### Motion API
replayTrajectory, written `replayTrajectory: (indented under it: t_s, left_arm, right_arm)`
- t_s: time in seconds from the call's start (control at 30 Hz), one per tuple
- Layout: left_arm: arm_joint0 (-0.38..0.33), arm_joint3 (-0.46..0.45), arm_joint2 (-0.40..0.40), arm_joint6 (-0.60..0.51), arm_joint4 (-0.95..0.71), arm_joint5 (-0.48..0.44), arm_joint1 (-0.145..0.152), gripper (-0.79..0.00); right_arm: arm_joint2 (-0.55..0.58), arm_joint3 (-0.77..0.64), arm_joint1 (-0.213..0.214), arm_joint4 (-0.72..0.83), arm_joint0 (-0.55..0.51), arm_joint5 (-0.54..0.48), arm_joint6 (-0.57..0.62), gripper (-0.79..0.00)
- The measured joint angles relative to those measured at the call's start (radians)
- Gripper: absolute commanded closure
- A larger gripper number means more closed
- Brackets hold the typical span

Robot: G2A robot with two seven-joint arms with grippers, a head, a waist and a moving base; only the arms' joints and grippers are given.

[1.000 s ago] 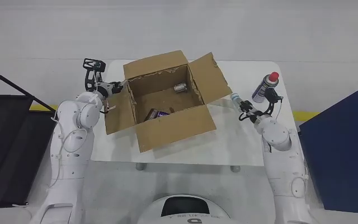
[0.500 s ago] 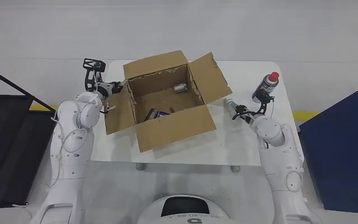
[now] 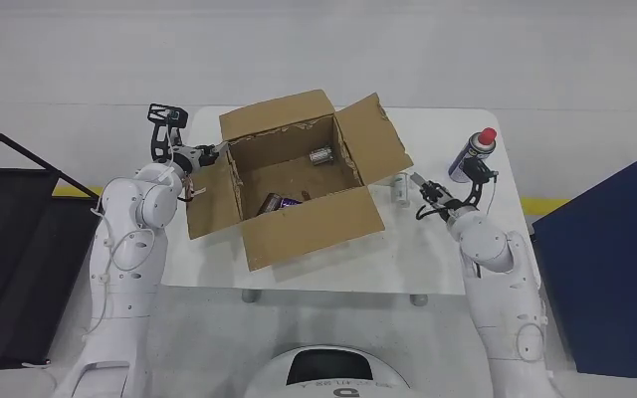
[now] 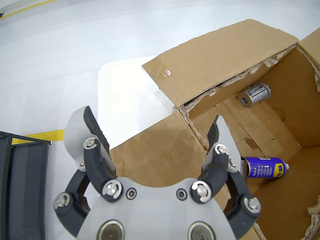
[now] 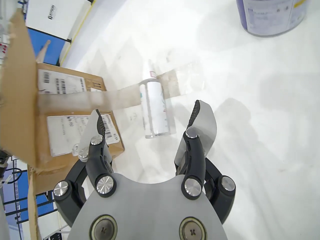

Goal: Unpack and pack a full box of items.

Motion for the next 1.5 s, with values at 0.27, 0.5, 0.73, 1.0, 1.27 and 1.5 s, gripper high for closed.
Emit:
replayTrajectory:
  t_s: [0.27,0.5,0.73,1.0,1.27,1.5]
  left_arm:
    - [0.0,0.0,0.0,0.0,0.0,0.0,0.0,-0.785]
    - [0.0,0.0,0.0,0.0,0.0,0.0,0.0,-0.785]
    - [0.0,0.0,0.0,0.0,0.0,0.0,0.0,-0.785]
    - [0.0,0.0,0.0,0.0,0.0,0.0,0.0,-0.785]
    - [0.0,0.0,0.0,0.0,0.0,0.0,0.0,-0.785]
    - [0.007,0.003,-0.008,0.029,0.011,0.021,0.002,-0.785]
  right_arm:
    - [-0.02,-0.173,0.0,0.041,-0.106,-0.219,-0.18,-0.785]
    - [-0.038,-0.182,0.001,0.076,-0.09,-0.298,-0.175,-0.785]
    - [-0.081,-0.202,-0.001,0.066,-0.061,-0.329,-0.189,-0.785]
    - [-0.145,-0.162,0.011,0.232,0.028,-0.586,0.003,-0.785]
    - [-0.153,-0.134,0.01,0.193,0.048,-0.538,-0.013,-0.785]
    - [-0.213,-0.042,0.006,0.118,0.184,-0.292,-0.001,-0.785]
